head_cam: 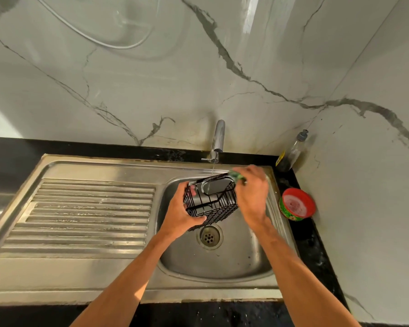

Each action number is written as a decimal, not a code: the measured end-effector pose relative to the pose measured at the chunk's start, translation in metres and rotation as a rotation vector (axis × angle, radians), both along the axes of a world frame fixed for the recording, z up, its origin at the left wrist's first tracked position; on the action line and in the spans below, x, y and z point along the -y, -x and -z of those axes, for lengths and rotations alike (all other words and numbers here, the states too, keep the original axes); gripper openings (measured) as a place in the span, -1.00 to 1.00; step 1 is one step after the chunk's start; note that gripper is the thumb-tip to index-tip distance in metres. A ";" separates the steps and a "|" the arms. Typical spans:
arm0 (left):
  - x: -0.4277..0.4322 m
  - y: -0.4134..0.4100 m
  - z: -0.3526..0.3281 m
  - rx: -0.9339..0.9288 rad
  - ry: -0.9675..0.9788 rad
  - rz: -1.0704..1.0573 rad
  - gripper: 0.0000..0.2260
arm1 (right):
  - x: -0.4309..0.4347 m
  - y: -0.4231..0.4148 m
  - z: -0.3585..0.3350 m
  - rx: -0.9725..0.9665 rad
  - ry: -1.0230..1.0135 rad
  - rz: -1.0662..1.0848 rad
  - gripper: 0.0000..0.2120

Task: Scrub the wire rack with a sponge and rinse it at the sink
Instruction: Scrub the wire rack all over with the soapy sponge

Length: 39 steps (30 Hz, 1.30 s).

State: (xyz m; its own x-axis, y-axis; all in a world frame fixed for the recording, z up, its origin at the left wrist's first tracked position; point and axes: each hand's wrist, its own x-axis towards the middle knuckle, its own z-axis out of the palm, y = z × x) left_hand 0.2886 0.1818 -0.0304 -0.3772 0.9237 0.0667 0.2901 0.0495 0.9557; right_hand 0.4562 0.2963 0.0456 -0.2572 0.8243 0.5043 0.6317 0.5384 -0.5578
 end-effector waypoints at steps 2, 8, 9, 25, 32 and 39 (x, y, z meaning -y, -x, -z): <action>0.002 0.002 0.001 0.009 -0.002 -0.032 -0.19 | 0.001 -0.003 0.003 0.026 0.025 0.038 -0.67; 0.006 0.009 0.002 0.004 0.009 -0.036 -0.18 | -0.009 -0.008 -0.001 -0.136 0.094 0.010 -0.72; 0.007 0.009 0.002 -0.005 0.010 -0.029 -0.18 | -0.009 -0.006 -0.002 -0.152 0.102 0.019 -0.73; 0.001 0.004 -0.005 0.018 0.004 -0.039 -0.21 | -0.010 -0.008 -0.002 0.031 0.008 -0.052 -0.69; 0.005 0.012 -0.003 0.001 0.002 -0.074 -0.19 | 0.003 -0.032 -0.005 0.112 0.044 -0.032 -0.72; -0.002 0.002 -0.009 -0.067 -0.037 -0.078 -0.21 | 0.065 0.012 0.004 0.095 0.051 -0.405 -0.73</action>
